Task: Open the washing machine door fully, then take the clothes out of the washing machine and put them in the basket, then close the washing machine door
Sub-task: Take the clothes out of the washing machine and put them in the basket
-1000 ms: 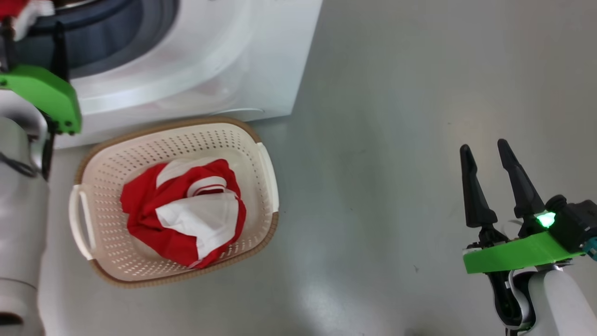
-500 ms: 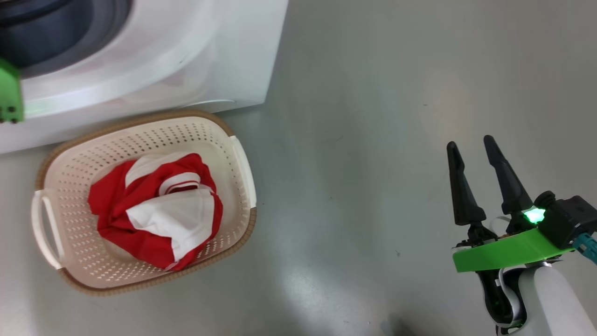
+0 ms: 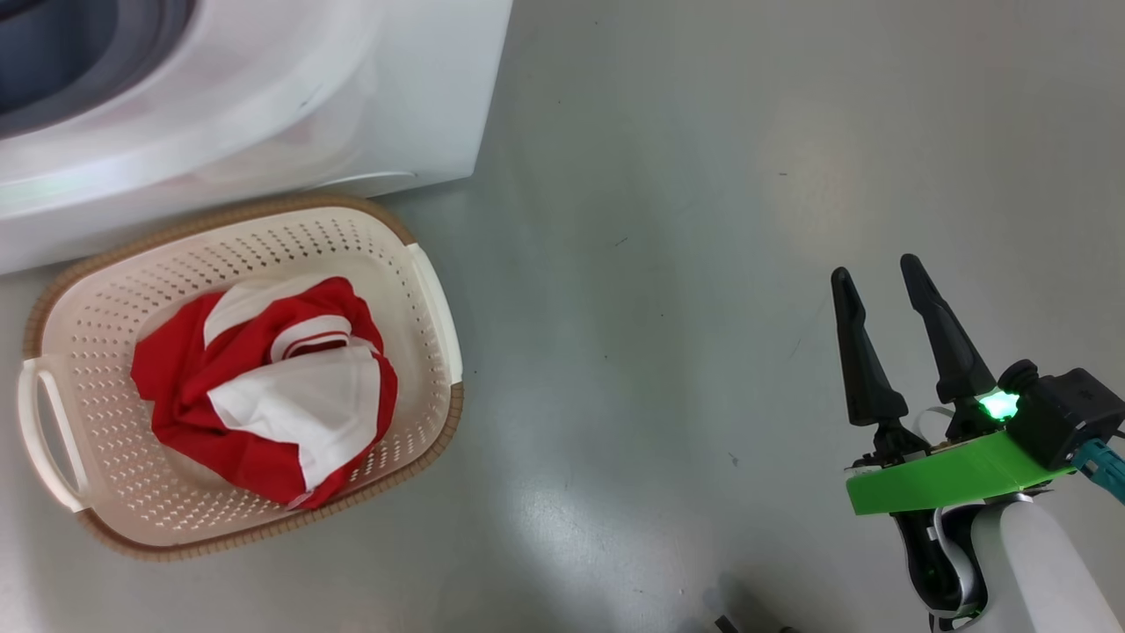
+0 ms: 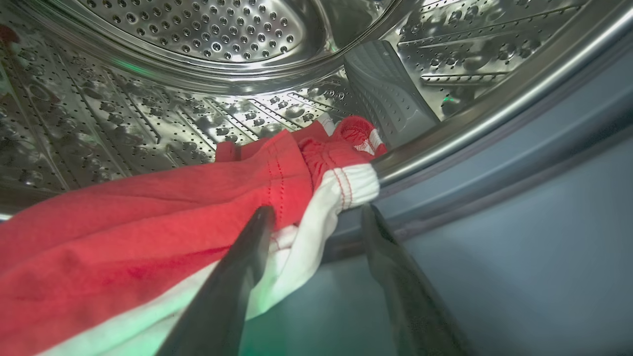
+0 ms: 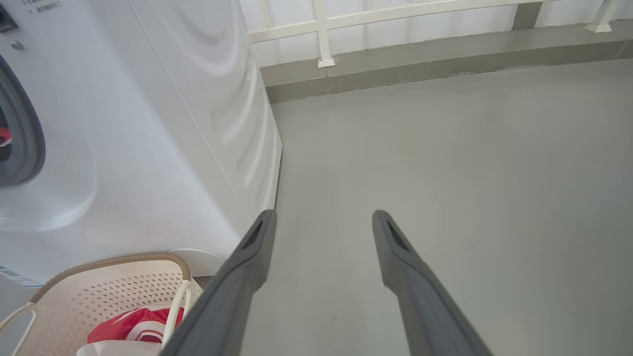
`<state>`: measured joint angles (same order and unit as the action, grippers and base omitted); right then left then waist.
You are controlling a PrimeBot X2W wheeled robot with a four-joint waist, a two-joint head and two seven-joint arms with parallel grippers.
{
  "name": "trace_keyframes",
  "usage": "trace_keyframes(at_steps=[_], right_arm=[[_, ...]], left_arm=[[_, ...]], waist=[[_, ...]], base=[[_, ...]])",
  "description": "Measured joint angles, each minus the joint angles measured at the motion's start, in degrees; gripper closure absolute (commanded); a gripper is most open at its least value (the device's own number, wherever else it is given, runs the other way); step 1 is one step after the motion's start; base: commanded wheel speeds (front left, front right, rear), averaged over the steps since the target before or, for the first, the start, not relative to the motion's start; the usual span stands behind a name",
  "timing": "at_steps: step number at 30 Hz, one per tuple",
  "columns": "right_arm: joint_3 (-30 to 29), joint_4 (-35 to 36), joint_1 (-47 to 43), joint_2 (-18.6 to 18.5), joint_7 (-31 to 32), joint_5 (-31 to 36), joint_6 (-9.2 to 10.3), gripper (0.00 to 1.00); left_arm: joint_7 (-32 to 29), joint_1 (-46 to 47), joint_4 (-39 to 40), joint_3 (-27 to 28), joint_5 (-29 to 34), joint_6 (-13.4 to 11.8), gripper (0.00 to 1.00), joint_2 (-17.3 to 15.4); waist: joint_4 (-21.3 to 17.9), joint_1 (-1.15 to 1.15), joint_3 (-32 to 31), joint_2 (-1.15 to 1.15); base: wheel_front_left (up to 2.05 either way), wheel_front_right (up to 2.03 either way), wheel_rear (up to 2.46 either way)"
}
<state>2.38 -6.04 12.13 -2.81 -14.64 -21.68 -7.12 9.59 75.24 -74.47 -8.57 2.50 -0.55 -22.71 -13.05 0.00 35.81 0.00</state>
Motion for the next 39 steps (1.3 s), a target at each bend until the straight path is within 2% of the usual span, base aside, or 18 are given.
trace_keyframes(at_steps=[1,2,4,5,7,16,24,32,39], right_arm=[[0.02,0.00,0.01,0.01,0.00,0.00,0.00,0.00],[0.04,0.00,0.01,0.01,0.00,0.00,0.00,0.00],[0.09,0.00,0.01,0.01,0.00,0.00,0.00,0.00],[0.11,0.00,0.01,0.01,0.00,0.00,0.00,0.00],[0.11,0.00,0.02,0.01,0.00,0.00,0.00,0.00],[0.04,-0.02,0.02,0.01,0.00,0.01,0.00,0.00],[-0.89,-0.03,-0.01,0.03,0.00,0.11,0.00,0.00],[-2.04,-0.03,-0.38,0.03,0.00,1.13,0.00,0.00],[-3.30,-0.16,-2.93,-0.22,0.00,1.57,0.00,0.00]], left_arm=[[0.00,0.00,-0.02,-0.18,0.00,0.00,0.23,-0.04],[0.00,-0.01,-0.03,-0.42,0.00,-0.01,0.45,-0.08],[0.00,-0.01,-0.04,-0.63,0.00,-0.04,0.69,-0.14],[0.00,-0.01,-0.04,-0.70,0.00,-0.23,0.75,-0.20],[0.00,-0.02,-0.07,-0.81,-0.01,-0.45,1.00,-0.30],[1.56,-0.10,-0.15,-0.94,-1.11,-0.51,1.00,-0.19],[4.65,-3.18,3.53,3.33,-7.84,0.64,1.00,2.35],[4.97,-14.30,23.32,7.26,-11.27,2.21,1.00,5.31],[4.97,-25.44,38.28,11.92,-12.68,4.13,1.00,9.54]], waist=[[-0.01,0.00,0.05,0.00],[-0.02,0.00,0.03,0.00],[-0.07,0.00,-0.08,0.00],[-0.10,0.00,-0.14,0.00],[-0.14,0.00,-0.28,0.00],[0.19,0.00,-1.24,0.00],[1.53,0.00,-3.36,0.00],[4.08,0.00,-6.25,0.00],[6.63,0.00,-9.25,0.00]], base=[[0.00,0.00,0.00],[0.00,0.00,0.00],[0.00,0.00,0.00],[0.00,0.00,0.00],[0.00,0.00,0.00],[0.00,0.00,0.00],[0.00,0.00,0.00],[0.00,0.00,0.00],[0.00,0.00,0.00]])
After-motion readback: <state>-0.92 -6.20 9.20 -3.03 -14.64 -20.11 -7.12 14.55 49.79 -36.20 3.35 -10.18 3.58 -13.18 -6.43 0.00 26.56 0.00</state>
